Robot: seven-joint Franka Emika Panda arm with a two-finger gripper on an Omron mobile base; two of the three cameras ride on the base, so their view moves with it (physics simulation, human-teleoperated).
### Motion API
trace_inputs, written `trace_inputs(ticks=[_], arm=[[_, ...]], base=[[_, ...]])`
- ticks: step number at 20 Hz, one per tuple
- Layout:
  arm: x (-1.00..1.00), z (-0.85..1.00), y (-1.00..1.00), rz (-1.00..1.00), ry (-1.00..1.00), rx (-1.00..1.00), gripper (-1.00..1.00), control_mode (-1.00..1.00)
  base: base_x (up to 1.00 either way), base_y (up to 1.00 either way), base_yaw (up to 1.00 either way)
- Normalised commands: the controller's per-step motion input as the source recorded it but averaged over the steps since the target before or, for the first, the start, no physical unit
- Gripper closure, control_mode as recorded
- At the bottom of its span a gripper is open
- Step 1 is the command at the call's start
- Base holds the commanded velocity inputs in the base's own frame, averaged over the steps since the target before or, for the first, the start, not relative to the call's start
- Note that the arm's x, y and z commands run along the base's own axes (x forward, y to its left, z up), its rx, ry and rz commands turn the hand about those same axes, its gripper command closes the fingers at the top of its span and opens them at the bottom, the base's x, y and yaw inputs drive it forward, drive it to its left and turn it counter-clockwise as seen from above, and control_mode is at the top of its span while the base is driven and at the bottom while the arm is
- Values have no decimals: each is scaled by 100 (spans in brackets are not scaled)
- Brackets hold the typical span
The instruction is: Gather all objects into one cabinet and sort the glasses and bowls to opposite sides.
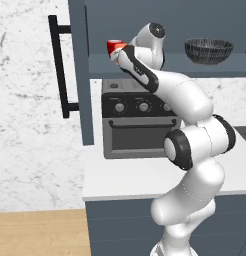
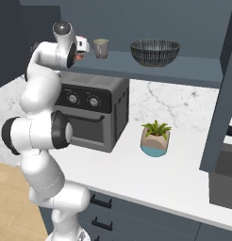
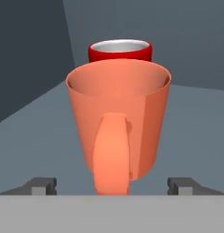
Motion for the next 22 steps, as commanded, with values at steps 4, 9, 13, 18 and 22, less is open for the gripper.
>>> trace_inputs(ticks=[4, 9, 13, 18, 22], arm=[[-75, 0, 0, 0, -3, 0, -100, -100], [-100, 4, -5, 0, -4, 0, -100, -100], [-100, 0, -34, 0, 0, 0, -100, -100], [-100, 0, -44, 0, 0, -1, -100, -100], [-100, -3, -46, 0, 0, 0, -100, -100]], base=[[0, 0, 0], [0, 0, 0], [0, 0, 0], [0, 0, 0], [0, 0, 0]])
